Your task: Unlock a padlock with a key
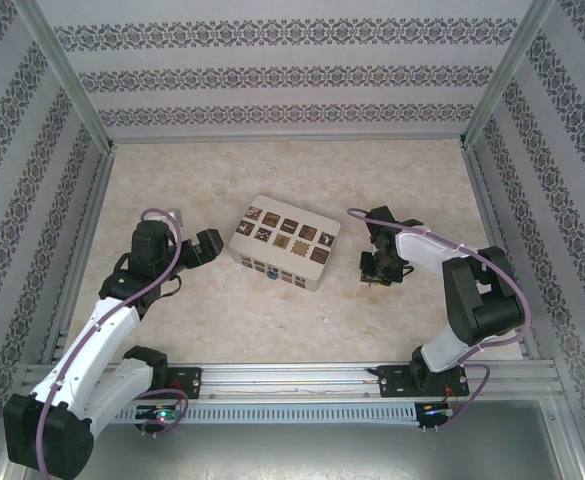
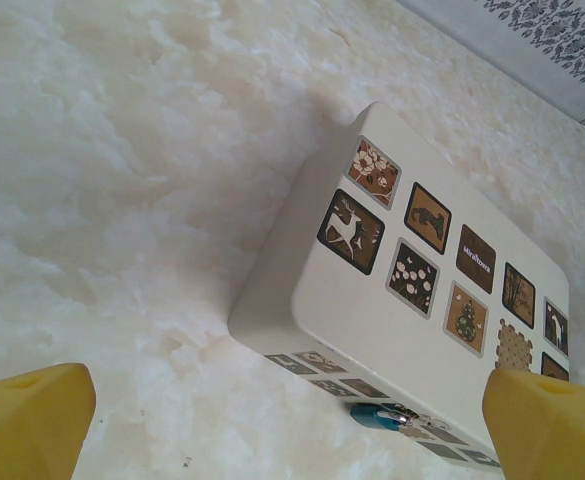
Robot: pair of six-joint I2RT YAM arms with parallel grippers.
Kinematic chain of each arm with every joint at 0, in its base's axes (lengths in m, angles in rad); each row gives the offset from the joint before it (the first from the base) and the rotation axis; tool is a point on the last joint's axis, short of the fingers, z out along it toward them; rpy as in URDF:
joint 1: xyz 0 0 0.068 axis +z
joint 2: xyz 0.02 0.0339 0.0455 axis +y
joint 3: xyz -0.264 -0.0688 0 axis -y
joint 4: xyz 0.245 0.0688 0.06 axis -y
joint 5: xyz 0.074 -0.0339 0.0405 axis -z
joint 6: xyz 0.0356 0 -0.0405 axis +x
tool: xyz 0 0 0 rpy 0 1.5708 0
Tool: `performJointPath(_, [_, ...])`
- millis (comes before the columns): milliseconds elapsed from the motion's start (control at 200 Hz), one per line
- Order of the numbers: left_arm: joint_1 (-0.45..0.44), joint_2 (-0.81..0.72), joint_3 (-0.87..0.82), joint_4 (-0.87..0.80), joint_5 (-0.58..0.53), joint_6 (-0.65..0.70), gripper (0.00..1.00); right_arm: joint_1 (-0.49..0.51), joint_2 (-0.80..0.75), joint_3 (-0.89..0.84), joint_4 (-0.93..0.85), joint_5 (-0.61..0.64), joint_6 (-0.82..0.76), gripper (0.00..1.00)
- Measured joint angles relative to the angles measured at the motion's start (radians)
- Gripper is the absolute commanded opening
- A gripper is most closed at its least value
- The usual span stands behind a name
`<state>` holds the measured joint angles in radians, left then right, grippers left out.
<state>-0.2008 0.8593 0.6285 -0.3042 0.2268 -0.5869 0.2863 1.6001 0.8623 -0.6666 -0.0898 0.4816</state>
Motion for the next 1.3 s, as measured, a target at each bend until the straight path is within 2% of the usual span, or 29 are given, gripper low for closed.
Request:
performJointPath(430, [0.000,0.000,0.000,0.000,0.000,0.000,0.99,0.011,-0.028,0.005,-0.007,0.004,-0.003,0.07])
performJointPath(555, [0.000,0.000,0.000,0.000,0.000,0.000,0.99,0.011,-0.029,0.004,-0.007,0.004,-0.006,0.00])
performJointPath(715, [0.000,0.000,0.000,0.000,0.001,0.000,0.99,0.011,-0.050,0.002,-0.005,0.002,-0.003,0.00])
performJointPath(849, [0.000,0.000,0.000,0.003,0.028,-0.004,1.00,0.011,-0.132,-0.020,0.035,-0.049,0.006,0.00])
performJointPath(979, [0.000,0.007,0.000,0.056,0.110,-0.042,0.92,0.011,-0.234,-0.052,0.140,-0.171,0.032,0.00])
performJointPath(1084, [0.000,0.035,0.000,0.138,0.208,-0.080,0.79,0.011,-0.297,-0.079,0.253,-0.287,0.070,0.00])
performJointPath(1299, [-0.039,0.121,0.006,0.308,0.375,-0.171,0.60,0.042,-0.369,-0.113,0.560,-0.492,0.200,0.00])
